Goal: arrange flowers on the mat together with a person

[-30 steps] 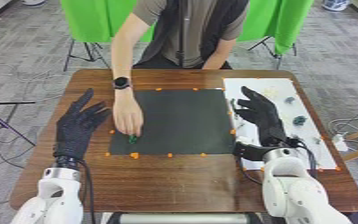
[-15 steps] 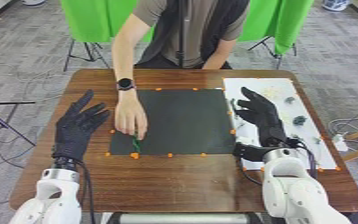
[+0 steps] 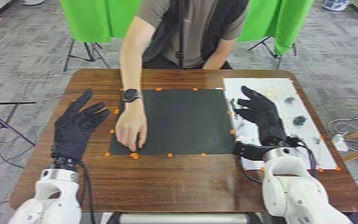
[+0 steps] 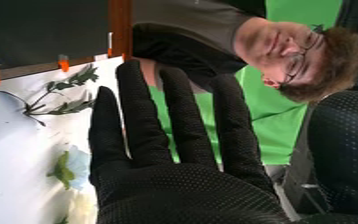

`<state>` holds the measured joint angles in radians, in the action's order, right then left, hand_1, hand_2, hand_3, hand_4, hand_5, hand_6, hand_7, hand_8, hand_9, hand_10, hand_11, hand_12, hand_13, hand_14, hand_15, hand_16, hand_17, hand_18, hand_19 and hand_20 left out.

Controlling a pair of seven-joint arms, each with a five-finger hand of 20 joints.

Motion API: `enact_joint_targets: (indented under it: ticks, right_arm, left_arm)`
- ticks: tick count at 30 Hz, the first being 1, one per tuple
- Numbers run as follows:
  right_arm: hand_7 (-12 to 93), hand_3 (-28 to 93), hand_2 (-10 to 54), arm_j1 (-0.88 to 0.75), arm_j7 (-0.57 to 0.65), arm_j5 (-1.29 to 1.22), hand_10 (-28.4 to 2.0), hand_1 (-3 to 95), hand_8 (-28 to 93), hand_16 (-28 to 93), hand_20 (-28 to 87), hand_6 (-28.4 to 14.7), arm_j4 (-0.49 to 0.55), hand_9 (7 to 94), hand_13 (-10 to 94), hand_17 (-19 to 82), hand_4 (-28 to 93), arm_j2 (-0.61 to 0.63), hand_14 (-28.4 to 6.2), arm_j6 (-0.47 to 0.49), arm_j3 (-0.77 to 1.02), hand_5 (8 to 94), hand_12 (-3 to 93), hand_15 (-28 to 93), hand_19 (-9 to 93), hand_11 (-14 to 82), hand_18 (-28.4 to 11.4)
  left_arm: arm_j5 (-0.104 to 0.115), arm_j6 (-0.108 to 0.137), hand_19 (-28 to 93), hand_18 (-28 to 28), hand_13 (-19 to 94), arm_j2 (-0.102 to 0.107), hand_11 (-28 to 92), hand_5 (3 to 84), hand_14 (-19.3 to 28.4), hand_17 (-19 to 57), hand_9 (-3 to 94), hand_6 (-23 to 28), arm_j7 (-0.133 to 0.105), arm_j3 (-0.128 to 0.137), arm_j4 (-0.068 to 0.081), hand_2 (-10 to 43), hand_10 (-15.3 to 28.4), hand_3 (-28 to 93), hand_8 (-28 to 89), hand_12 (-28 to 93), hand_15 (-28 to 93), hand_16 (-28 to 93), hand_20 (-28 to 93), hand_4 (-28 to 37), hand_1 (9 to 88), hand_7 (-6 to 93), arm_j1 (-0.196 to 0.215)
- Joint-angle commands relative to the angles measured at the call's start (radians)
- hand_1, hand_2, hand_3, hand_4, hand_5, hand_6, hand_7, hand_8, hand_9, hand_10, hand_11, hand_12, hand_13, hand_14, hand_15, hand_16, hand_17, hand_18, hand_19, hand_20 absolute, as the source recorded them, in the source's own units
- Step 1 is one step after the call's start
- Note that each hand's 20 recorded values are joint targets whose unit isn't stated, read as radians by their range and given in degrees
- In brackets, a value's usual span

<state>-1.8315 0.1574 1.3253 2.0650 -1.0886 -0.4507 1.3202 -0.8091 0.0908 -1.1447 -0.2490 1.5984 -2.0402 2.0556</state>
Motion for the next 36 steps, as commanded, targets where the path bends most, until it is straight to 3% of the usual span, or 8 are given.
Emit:
enact_joint_targets:
  ticks: [1,14,20,24,25,27,30,36]
  right_arm:
    - [14,73,13.2,-0.005,0.002,0.012,-15.2,13.3,-13,14,13,1.4,0.008,44.5,36,4,-28,-0.002,-19.4,-0.004,-0.003,38.7,13.5,28,42,9.9,-20.9]
    - [14,73,12.9,-0.008,0.014,0.049,-15.2,13.6,-13,14,13,1.5,0.047,44.7,36,4,-28,0.049,-19.4,-0.090,-0.018,38.7,13.6,29,43,10.1,-20.9]
    - [18,75,6.0,0.069,0.396,0.481,-15.5,17.7,-14,13,16,0.3,0.104,51.4,43,8,-27,0.115,-17.8,-0.275,-0.097,42.5,16.6,37,49,26.2,-21.2]
    - [20,73,4.0,0.056,0.618,0.724,-16.2,21.1,-15,11,17,-1.3,0.130,52.7,49,13,-26,0.114,-16.8,-0.288,-0.091,45.6,17.6,49,58,38.2,-21.0]
    - [21,72,3.7,0.063,0.675,0.778,-16.8,21.9,-15,10,18,-1.8,0.136,53.6,50,14,-25,0.113,-16.7,-0.283,-0.093,46.7,18.0,51,61,40.0,-21.1]
    - [21,72,3.1,0.061,0.740,0.865,-17.3,22.9,-15,10,18,-2.1,0.144,54.8,52,16,-25,0.116,-16.7,-0.264,-0.094,47.4,18.4,54,64,42.0,-21.3]
    - [20,71,2.9,0.059,0.857,1.014,-17.8,23.7,-15,10,17,-2.6,0.149,55.7,54,17,-24,0.122,-16.2,-0.197,-0.090,48.1,18.4,57,66,43.2,-21.3]
    - [19,70,1.6,0.038,1.045,1.227,-18.4,27.5,-15,10,15,-3.3,0.135,59.6,58,21,-24,0.115,-15.5,0.006,-0.037,50.2,18.3,62,71,43.3,-21.9]
  left_arm:
    - [-0.010,-0.014,61,25.3,28,-0.014,24,31.5,24.4,-5.5,35.3,6.2,0.011,0.005,0.000,13.5,19.0,71,-9,10,45,-8,-6,-28.3,19.0,10.7,0.016]
    - [-0.003,0.002,61,25.3,28,-0.003,23,31.4,24.5,-5.5,35.4,6.2,-0.001,0.006,-0.006,13.1,19.0,71,-9,10,45,-8,-6,-28.3,18.9,10.7,0.028]
    - [0.010,0.027,61,25.5,28,0.020,24,31.5,24.5,-5.5,35.4,6.2,-0.033,0.016,-0.025,13.1,19.0,71,-9,10,45,-8,-6,-28.3,18.9,10.7,0.062]
    - [0.020,0.043,61,25.6,28,0.043,24,31.5,24.5,-5.4,35.5,6.2,-0.054,0.014,-0.037,13.1,19.1,71,-9,10,46,-8,-6,-28.3,18.9,10.7,0.069]
    - [0.046,0.074,61,25.6,28,0.080,24,31.5,24.5,-5.4,35.5,6.2,-0.082,-0.003,-0.044,13.1,19.1,71,-9,10,46,-8,-6,-28.3,19.0,10.7,0.073]
    - [0.026,0.063,61,25.6,28,0.079,24,31.6,24.5,-5.4,35.5,6.3,-0.086,0.007,-0.058,13.1,19.1,71,-9,10,46,-8,-6,-28.3,19.0,10.8,0.083]
    - [0.034,0.070,61,25.6,28,0.109,24,31.6,24.5,-5.3,35.5,6.3,-0.109,-0.002,-0.072,13.1,19.1,71,-9,10,46,-8,-6,-28.3,19.1,10.8,0.085]
    - [0.025,0.077,62,25.6,28,0.085,24,31.6,24.5,-5.3,35.5,6.3,-0.080,-0.002,-0.058,13.0,19.2,71,-9,10,46,-8,-6,-28.3,19.2,11.0,0.071]
